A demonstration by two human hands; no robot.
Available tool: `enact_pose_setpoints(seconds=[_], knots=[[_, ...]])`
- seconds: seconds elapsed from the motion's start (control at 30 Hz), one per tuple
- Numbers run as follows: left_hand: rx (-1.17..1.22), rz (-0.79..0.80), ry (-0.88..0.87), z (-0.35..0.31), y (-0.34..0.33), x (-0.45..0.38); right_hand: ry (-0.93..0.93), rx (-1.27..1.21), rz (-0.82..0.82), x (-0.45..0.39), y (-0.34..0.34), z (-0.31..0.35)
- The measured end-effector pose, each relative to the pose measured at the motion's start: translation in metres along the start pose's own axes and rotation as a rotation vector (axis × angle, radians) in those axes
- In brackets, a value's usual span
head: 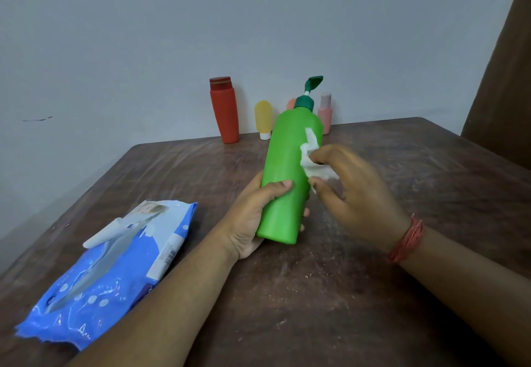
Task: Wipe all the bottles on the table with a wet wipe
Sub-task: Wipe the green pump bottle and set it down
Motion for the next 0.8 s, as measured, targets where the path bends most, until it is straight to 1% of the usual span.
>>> enact_pose_setpoints(seconds=[0.07, 0.17, 0.23, 0.4, 0.5, 0.57, 0.63, 0.73, 0.77, 0.8], knots=[[0.020, -0.012, -0.007, -0.002, 0.001, -0.001, -0.040, -0.050, 0.037, 0.004, -0.005, 0.002], [0.033, -0.021, -0.016, -0.003, 0.002, -0.002, -0.091, -0.013, -0.033, -0.002, 0.000, -0.006], [0.044, -0.018, -0.014, -0.002, 0.002, -0.002, -0.091, -0.018, -0.023, -0.002, -0.002, -0.007], [0.083, -0.048, -0.021, -0.006, 0.005, -0.001, 0.015, -0.112, 0.201, 0.010, -0.018, 0.013], [0.099, -0.065, -0.014, -0.006, 0.007, -0.002, 0.026, -0.095, 0.267, 0.011, -0.022, 0.013], [0.093, -0.058, -0.010, -0.005, 0.006, -0.002, 0.049, -0.067, 0.231, 0.009, -0.022, 0.011], [0.058, -0.037, -0.012, -0.003, 0.004, -0.002, 0.074, -0.038, 0.141, 0.004, -0.017, 0.010], [0.016, -0.023, 0.000, 0.002, 0.002, -0.002, 0.011, 0.041, 0.002, -0.006, -0.004, 0.001], [0.016, -0.024, 0.002, 0.002, 0.002, -0.002, 0.004, 0.051, -0.016, -0.007, -0.002, 0.000], [0.027, -0.033, 0.000, 0.002, 0.003, -0.003, 0.036, 0.044, 0.004, -0.006, -0.004, 0.004]])
Point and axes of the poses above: each hand's wrist, its own x-axis away from the middle knuckle, its own y-axis out of the back of the hand, z = x × y, the point moved 9 cm from there along -x, towards the middle knuckle, and after that the axes turned 15 degrees about -z, right-handed, at the moved point
